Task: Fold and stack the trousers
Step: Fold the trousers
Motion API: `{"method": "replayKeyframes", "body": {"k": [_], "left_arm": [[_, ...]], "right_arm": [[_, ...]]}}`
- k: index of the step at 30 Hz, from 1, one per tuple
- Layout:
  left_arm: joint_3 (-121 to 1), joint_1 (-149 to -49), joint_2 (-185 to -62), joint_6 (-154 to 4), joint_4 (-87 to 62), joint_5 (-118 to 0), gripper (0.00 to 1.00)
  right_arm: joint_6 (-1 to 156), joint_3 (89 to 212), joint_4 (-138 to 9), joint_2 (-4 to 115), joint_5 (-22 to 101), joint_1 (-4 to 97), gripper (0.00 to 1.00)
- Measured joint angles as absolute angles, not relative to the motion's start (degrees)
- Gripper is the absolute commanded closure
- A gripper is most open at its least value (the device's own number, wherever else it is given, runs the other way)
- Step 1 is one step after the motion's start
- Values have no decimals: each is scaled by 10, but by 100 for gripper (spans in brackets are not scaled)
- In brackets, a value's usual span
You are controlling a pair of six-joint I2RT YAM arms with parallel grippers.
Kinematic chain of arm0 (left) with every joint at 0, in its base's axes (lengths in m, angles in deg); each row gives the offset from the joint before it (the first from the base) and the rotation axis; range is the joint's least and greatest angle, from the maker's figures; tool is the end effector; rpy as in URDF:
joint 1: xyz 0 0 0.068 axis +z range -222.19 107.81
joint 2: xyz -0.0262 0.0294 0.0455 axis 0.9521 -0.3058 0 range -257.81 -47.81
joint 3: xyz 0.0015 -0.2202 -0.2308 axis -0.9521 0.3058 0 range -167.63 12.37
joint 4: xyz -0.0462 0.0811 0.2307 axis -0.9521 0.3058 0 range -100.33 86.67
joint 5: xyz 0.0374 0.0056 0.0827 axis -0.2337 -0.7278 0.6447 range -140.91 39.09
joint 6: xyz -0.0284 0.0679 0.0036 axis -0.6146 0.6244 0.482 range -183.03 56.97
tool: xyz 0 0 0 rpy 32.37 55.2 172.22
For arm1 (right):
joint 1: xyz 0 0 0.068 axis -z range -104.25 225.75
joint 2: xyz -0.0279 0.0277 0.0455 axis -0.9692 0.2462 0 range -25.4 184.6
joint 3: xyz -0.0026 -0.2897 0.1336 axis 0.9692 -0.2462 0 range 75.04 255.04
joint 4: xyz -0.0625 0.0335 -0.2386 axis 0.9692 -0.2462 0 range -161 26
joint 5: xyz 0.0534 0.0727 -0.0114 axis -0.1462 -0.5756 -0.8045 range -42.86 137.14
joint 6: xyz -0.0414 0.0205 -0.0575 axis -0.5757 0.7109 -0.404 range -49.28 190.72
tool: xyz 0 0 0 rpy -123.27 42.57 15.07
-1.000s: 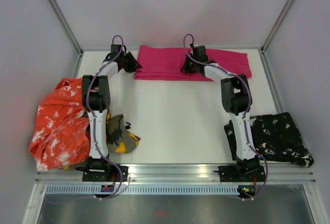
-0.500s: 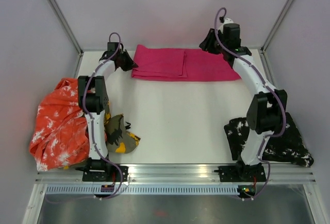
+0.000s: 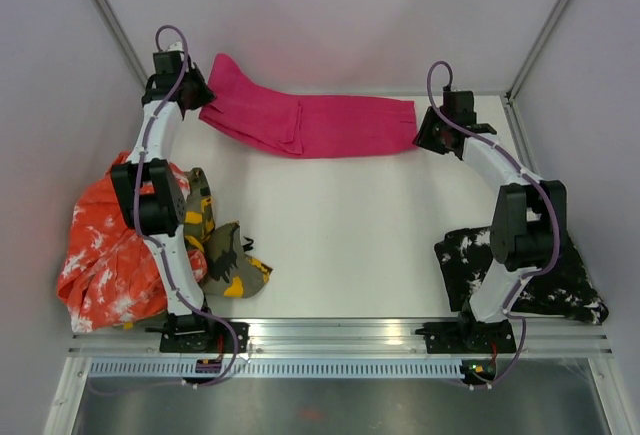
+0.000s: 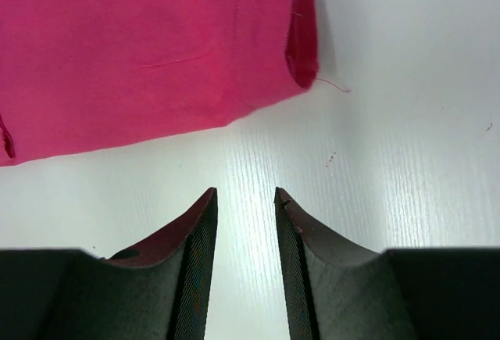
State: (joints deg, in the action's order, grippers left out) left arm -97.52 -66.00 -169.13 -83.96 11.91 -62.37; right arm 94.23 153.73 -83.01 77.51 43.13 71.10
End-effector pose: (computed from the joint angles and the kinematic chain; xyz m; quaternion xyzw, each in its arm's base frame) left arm 0.5308 0.0454 0.3181 -0.1598 0.8638 -0.1475 0.4545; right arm 0.4223 0.0387 0.2841 0.1365 0.9072 0.1276 0.3770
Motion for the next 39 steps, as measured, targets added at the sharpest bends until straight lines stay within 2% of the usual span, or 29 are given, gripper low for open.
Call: {"method": "replayKeyframes", "body": {"k": [7,12,19,31,39], "left_arm": [[-1064,-720,-1687,-787,164,-527,98],[-1144,-856,-1702,-749,183,-395,98],[-1240,-1006,-1787,-764,159,-300,98],[-1286,-1089,-1955,-889,-33,-263,98],[-1293,-1117,-2005,-1017,-152,-193,98]], "right_arm": [[949,1519,-825,764,434,711,62],[963,1508,-825,764,474,720,66],[1001,1507,-810,771,478,805,66],[1019,1518,-792,771,426,854,67],[1037,1493,-744,771,335,862,67]]}}
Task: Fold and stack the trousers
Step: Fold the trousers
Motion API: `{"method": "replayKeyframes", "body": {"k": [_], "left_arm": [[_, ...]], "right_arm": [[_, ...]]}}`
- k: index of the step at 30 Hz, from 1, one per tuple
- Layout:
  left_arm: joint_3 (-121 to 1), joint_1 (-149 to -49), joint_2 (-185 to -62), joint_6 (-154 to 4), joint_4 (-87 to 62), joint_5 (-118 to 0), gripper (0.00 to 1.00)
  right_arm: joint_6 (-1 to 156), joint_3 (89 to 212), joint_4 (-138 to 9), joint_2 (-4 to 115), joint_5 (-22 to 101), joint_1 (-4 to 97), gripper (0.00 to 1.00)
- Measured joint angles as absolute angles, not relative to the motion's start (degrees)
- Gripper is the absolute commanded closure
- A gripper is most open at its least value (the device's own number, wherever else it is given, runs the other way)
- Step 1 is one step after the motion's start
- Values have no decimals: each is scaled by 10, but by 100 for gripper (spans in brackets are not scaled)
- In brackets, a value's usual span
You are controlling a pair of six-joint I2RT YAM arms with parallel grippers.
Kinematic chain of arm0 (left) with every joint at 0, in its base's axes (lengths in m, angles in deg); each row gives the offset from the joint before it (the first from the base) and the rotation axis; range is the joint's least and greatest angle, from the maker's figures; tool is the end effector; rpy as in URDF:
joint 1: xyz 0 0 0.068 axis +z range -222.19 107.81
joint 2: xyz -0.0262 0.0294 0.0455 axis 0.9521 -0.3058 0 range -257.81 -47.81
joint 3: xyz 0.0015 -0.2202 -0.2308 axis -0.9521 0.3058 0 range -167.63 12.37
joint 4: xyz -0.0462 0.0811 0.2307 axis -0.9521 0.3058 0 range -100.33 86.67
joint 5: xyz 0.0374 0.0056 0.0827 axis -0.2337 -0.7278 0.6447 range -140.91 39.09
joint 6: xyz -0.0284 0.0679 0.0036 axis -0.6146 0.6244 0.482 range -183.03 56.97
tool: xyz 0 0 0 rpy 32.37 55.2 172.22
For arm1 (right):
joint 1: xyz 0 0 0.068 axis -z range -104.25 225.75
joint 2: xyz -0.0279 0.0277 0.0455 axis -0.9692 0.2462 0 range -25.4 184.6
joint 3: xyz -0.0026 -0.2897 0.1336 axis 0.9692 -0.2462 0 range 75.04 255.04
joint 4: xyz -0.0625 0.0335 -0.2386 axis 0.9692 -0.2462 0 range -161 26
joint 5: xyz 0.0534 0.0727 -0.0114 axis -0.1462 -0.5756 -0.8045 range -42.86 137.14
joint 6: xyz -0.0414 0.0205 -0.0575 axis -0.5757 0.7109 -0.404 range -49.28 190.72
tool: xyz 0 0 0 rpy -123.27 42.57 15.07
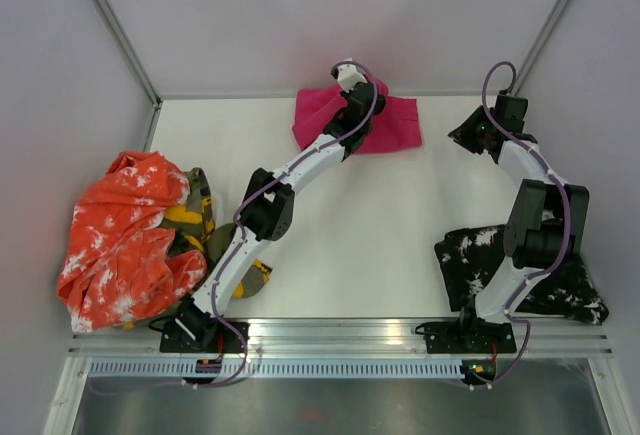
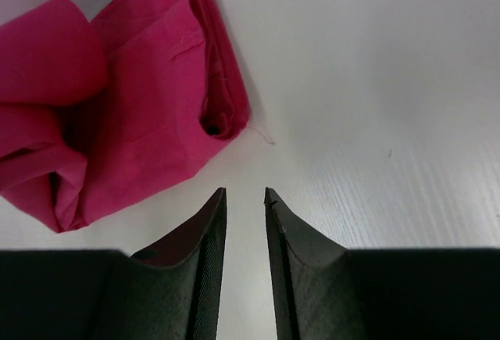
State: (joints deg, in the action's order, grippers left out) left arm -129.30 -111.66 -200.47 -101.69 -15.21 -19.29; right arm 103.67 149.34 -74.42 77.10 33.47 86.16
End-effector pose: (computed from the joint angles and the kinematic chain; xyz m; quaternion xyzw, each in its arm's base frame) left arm 0.5310 -0.3953 0.2579 -0.1771 0.7169 -0.2479 0.6271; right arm 0.4201 -0.0624 0.2775 0.2826 0.8505 0.1893 0.4012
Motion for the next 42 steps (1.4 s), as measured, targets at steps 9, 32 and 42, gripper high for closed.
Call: {"method": "replayKeyframes", "body": {"k": [9,32,42], "left_arm": [[-1289,-1117,-2006,-1031,-255,-189,98],[-1241,-1103,-2002,-978,-250,-344,98],[-1207,-1102,-1987,-911,-228,-452,98]], "right_arm": [[1133,1561,-632,880,220,857,23],[1335,1928,-529,1202,192,735,2],[1330,2029,-551,1250,192,733,81]]}}
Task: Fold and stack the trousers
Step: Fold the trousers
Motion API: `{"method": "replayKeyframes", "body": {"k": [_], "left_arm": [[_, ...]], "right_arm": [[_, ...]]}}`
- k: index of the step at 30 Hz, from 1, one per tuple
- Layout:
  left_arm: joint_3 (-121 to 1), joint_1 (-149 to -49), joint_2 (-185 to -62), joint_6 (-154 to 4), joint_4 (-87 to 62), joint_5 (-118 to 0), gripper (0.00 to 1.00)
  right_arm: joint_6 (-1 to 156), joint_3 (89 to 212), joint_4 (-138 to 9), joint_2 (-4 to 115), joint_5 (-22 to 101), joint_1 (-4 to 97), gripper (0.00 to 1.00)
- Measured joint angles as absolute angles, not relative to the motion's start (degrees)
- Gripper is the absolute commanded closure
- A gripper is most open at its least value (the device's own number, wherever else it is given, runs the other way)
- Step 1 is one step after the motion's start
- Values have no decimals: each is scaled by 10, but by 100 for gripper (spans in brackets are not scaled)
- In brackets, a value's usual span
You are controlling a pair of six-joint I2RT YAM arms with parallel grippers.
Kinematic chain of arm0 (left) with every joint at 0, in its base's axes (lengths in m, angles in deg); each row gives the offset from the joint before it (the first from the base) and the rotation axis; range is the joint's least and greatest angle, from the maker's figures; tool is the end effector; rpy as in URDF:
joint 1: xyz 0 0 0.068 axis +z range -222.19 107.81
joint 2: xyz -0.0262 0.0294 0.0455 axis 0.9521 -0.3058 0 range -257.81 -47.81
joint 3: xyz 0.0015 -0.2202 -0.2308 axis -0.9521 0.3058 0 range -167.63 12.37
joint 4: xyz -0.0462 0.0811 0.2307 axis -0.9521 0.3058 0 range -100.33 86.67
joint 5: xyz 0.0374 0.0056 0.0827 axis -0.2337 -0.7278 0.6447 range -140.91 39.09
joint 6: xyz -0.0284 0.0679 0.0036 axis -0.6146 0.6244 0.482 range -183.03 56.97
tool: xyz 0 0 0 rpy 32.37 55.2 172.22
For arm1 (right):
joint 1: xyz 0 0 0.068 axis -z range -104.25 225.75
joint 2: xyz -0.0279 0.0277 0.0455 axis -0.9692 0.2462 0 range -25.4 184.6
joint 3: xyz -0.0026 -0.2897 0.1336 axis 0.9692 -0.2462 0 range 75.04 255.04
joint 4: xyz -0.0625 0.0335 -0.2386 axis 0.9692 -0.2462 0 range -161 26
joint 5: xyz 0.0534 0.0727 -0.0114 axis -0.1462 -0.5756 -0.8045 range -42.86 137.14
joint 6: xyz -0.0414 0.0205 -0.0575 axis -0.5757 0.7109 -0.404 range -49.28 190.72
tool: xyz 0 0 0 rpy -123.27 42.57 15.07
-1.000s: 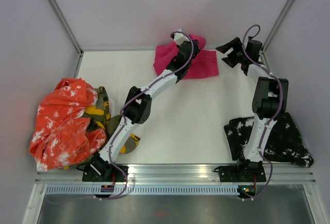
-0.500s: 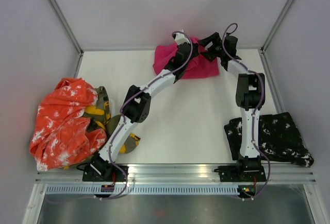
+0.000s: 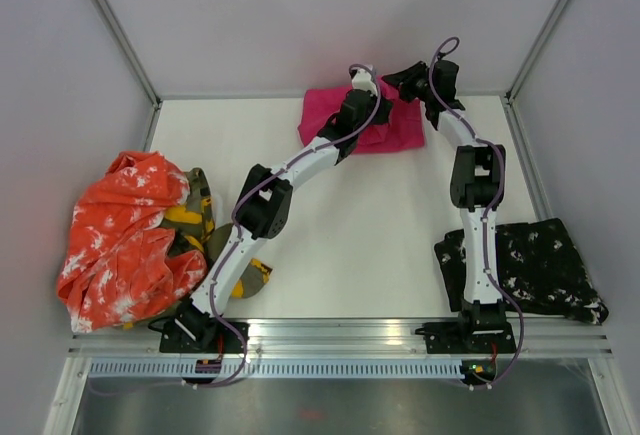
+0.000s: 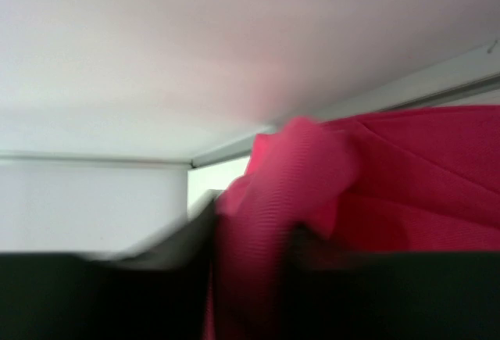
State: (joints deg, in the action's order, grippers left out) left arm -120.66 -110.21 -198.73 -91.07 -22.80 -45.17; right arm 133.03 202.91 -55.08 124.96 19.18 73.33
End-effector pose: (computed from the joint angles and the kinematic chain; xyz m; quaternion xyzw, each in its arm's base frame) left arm 0.5283 -0.4051 0.2381 0.0307 0.7390 -0.3352 0.5836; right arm 0.6507 0.0564 0.2043 0.2510 0.7352 0.4816 0.4055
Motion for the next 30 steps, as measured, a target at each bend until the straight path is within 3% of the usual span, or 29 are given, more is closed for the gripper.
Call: {"method": "replayKeyframes", "body": {"k": [2,3,21,24,25,27,28,30], "left_arm": [[-1203,-1102,-1987,-903,-226,-473,98],[-1202,-1102,-1987,-897,-224,-484,98],[-1256,-1111,-2034,-893,-210,-524,94],[-1257,-1117,-2047,-905,-216,-524,73],[-1257,-1119,-2049,-912,-216,-526,52],[-1257,-1123,-2051,-925,-218,-540,24],[-1257,-1127,-2051,-934,-223,-546,9],[-1258,-1136,-2050,-949,-228,-556,0]], "right_arm": [[1326,2044,-551,1257,193,733,97],[1323,2049,-554,1260,190,734,100],[1116,2118,-660,1275,195,746,98],[1088,2104,-687,1274,197,755,93],[1079,2098,-692,1274,202,759,92],[1060,2084,-701,1274,214,770,82],[1051,2081,-708,1274,218,776,61],[1034,2079,-718,1274,225,787,49]]}}
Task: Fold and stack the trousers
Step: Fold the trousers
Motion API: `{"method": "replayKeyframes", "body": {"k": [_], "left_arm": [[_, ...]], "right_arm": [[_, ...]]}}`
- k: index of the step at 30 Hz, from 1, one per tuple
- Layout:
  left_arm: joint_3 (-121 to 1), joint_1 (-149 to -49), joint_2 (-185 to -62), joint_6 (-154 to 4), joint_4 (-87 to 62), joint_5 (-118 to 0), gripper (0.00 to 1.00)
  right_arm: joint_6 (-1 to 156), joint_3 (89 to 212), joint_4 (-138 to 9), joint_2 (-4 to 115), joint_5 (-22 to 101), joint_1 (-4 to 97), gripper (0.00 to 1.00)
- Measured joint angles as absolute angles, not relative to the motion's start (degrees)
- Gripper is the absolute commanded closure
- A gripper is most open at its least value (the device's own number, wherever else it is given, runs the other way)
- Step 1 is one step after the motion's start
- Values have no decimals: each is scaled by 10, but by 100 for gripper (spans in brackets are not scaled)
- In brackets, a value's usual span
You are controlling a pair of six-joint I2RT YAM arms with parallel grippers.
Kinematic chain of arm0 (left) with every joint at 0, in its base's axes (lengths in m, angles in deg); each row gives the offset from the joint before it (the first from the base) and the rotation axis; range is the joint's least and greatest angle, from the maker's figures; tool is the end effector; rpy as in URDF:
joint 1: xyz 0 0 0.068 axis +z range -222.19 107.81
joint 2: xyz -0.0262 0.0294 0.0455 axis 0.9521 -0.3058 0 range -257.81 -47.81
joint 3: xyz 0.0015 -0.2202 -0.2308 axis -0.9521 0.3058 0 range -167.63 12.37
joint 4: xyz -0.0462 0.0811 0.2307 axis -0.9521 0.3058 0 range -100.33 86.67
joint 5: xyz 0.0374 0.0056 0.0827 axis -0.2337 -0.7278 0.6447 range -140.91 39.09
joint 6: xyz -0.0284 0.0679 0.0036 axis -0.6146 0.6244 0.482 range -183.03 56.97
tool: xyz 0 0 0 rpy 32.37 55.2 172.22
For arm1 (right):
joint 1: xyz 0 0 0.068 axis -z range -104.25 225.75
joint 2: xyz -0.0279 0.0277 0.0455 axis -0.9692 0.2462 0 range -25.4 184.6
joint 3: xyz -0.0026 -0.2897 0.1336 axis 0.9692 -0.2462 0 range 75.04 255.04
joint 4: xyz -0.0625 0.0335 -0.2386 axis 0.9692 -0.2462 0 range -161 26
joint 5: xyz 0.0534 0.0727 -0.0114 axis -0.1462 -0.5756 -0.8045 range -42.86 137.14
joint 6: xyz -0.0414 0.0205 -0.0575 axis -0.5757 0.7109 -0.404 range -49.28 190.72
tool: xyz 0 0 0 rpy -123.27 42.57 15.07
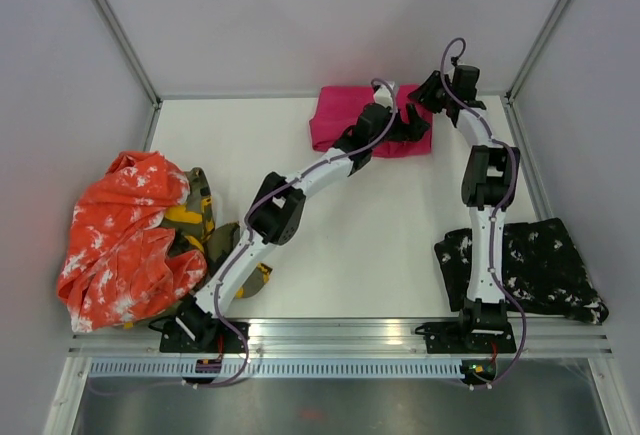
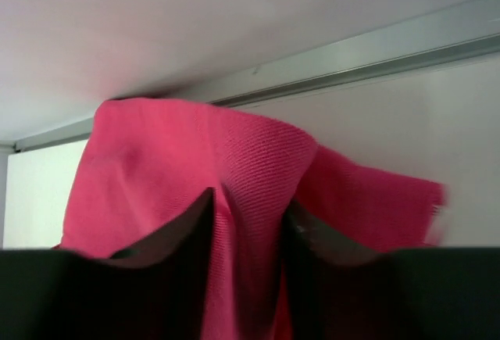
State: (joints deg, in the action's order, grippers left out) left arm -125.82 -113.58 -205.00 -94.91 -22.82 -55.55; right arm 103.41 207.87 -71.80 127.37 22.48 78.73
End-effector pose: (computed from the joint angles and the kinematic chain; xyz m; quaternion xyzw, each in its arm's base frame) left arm 0.5070 -0.4533 0.2003 0.0887 0.7407 -0.4212 0.5159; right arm 0.6507 -0.0081 0.1730 0.1510 0.8298 0.3061 0.4414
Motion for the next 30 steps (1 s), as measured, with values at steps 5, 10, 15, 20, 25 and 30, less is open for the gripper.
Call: {"method": "replayKeyframes", "body": {"k": [5,10,15,20,25,30], "left_arm": [[-1211,-1144,-2004,-954,-204,-565,0],[-1088,-1122,-1874,-953,-156,-552,0],[-1055,-1081,-1771,-935,-98,-477,2],[-1055,-1036,-1745,-929,-27,-423,8],[-1013,-994,-1748,-929,42,-421,9],[-1004,-975,-1759,-929,75,-438,11]], "right_arm": [[1000,2082,-733,1270,226,816,6],[973,2082,-784,1236,228,822,4],[975,2031,-812,1136,218,820,15],[980,1903,-831,1014,221,807,20],[974,1830,-877,990,246,776,23],[974,1770,-922,991,270,733,23]]}}
